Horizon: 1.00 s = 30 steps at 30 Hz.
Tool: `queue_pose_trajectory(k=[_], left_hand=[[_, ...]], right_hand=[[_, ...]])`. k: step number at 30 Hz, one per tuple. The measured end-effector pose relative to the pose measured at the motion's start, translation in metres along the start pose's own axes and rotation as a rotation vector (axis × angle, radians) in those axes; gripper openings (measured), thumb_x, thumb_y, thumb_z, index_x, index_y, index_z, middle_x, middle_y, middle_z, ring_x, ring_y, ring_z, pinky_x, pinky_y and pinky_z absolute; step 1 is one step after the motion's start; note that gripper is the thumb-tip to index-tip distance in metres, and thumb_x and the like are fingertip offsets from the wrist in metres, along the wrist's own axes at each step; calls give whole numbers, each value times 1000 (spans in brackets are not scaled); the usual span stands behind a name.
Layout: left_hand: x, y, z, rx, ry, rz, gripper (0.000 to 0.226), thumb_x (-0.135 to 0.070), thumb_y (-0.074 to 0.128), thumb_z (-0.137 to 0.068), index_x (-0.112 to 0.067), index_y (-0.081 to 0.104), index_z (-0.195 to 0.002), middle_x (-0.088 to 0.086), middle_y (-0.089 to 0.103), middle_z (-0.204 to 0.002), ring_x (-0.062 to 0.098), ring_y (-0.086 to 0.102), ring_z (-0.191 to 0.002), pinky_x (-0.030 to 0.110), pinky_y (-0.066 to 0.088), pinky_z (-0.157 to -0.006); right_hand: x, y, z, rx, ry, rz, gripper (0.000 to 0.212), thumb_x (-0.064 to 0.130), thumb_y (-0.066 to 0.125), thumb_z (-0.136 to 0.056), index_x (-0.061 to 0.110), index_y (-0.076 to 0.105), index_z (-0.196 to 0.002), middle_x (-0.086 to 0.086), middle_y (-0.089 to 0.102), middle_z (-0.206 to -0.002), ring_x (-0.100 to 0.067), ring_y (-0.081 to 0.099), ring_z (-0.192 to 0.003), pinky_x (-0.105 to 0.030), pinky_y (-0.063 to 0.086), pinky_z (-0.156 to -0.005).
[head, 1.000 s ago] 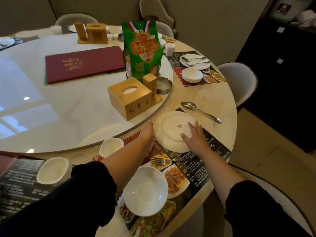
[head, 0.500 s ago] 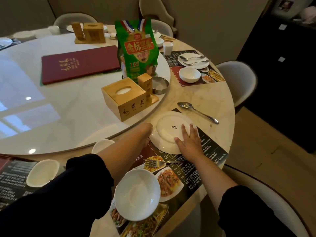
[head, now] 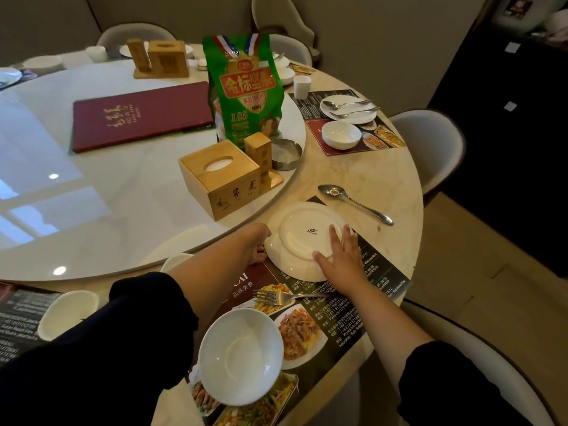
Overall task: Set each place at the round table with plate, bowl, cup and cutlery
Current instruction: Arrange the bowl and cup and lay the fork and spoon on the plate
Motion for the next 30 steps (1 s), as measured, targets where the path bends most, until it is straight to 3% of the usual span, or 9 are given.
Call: queue_pose_trajectory(k=[4,11,15,17,19,21,25,27,30], left_hand=[[-1,6,6,22,-20,47,52,-12,49,-94,-6,29,-142,14,41,-138,29,41,-129,42,39,-105],[-1,21,29,171,69,151,37,-11,34,-101,-5,33,-138,11,55,-94,28,55,-100,39,47,-83],[-13,13,39,173,138,211,43,-9,36,-100,1,28,-141,12,58,-87,23,62,-79,37,49,-78],[-21,13,47,184,165,212,44,-8,36,-100,2,26,-142,14,60,-90,24,63,-81,36,50,-77],[-29,13,53,209,163,240,42,-9,36,-100,1,28,-140,18,60,-101,28,63,-90,33,55,-75],[-37,16,57,245,171,271,41,-20,36,-101,-1,34,-137,19,59,-104,29,63,-88,35,58,-69],[-36,22,42,207,225,156,71,-66,23,-92,-22,23,-148,18,32,-149,40,34,-134,54,34,-105],[-30,29,34,198,279,86,72,-69,17,-90,-28,14,-150,12,16,-157,38,17,-143,58,18,-113],[-21,35,22,171,300,-10,70,-64,14,-93,-24,19,-150,12,25,-155,35,22,-142,53,15,-113]], right_hand=[[-1,-4,4,-21,-12,-69,73,49,39,-95,30,-5,-150,0,-18,-157,-24,-19,-144,-46,-1,-117],[8,-22,22,-106,-147,-234,64,54,30,-94,26,19,-149,5,-10,-159,-17,-15,-145,-52,4,-118],[23,-28,47,-220,-423,-199,76,78,19,-81,36,27,-143,9,15,-157,-10,4,-145,-40,2,-118],[26,-33,52,-279,-488,-188,70,75,20,-85,34,30,-141,5,36,-147,-12,27,-137,-43,19,-116],[31,-46,50,-374,-519,-225,62,68,22,-90,31,38,-137,-3,53,-131,-16,49,-117,-36,47,-95],[38,-65,46,-485,-541,-292,55,62,25,-93,28,46,-131,-5,63,-112,-14,59,-93,-18,49,-69],[43,-98,38,-666,-400,-528,51,48,34,-95,13,63,-119,2,64,-94,-2,57,-79,-2,43,-57],[32,-101,29,-691,-184,-743,39,34,41,-98,6,64,-114,-4,64,-97,-10,58,-85,2,40,-62],[11,-86,14,-666,76,-906,39,31,39,-100,3,61,-117,-6,63,-110,-11,54,-99,1,40,-64]])
Point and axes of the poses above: each hand's wrist, its own z-axis away from the middle knuckle, its own y-axis out of the palm, x = y × z, the point moved 5 cm from there along -z, towards the middle knuckle
